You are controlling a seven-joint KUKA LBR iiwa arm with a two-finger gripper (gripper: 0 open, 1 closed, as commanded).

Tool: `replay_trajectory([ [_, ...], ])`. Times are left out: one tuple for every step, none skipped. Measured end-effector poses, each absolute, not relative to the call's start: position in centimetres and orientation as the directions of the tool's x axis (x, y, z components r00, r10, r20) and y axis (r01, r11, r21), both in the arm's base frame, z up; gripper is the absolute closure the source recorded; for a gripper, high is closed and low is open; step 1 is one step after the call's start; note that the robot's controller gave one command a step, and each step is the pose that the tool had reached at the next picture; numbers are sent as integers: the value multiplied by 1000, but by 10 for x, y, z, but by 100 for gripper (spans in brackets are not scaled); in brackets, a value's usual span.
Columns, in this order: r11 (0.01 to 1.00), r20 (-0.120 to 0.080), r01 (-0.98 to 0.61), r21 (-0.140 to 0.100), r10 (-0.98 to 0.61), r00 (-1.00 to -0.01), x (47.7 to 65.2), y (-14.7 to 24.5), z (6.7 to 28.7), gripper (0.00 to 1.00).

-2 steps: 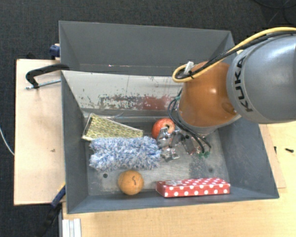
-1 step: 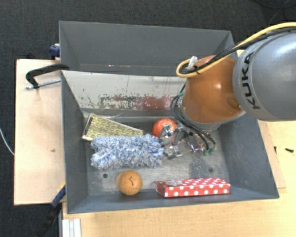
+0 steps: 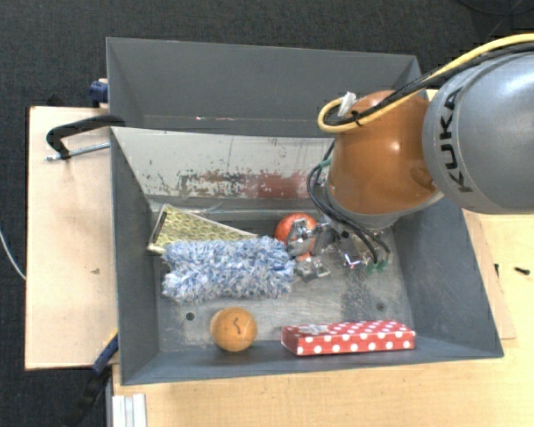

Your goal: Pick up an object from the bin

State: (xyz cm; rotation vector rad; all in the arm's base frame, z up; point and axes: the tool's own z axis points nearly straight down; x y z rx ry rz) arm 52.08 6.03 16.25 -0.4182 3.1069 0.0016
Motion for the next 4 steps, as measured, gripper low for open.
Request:
replay_trajectory([
  [966, -5, -259, 1, -259, -966, 522, 63, 168, 100],
  [959, -5, -282, 0, -282, -959, 521, 69, 181, 100],
  [964, 5, -264, 2, -264, -964, 524, 67, 150, 100],
  [954, -6, -301, 0, -301, -954, 524, 67, 345, 100],
])
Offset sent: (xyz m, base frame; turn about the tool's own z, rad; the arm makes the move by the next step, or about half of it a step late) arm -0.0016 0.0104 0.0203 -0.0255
